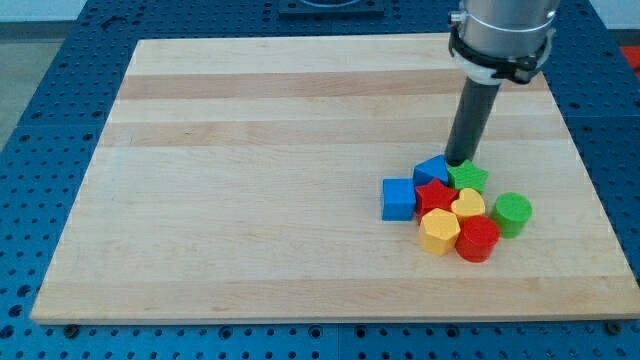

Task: Move your arm to the red circle

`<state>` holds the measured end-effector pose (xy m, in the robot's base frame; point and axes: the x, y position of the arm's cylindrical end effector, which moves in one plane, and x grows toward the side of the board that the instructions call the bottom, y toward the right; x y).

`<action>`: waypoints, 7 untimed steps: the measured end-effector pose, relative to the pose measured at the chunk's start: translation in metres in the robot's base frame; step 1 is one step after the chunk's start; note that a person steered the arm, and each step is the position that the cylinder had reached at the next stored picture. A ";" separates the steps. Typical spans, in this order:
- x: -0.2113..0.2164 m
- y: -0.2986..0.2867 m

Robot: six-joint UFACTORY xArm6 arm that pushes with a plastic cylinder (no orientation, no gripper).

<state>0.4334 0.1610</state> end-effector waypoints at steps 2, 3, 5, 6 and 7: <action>-0.028 0.101; 0.018 0.132; 0.146 0.091; 0.170 0.082; 0.170 0.055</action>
<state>0.6032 0.2158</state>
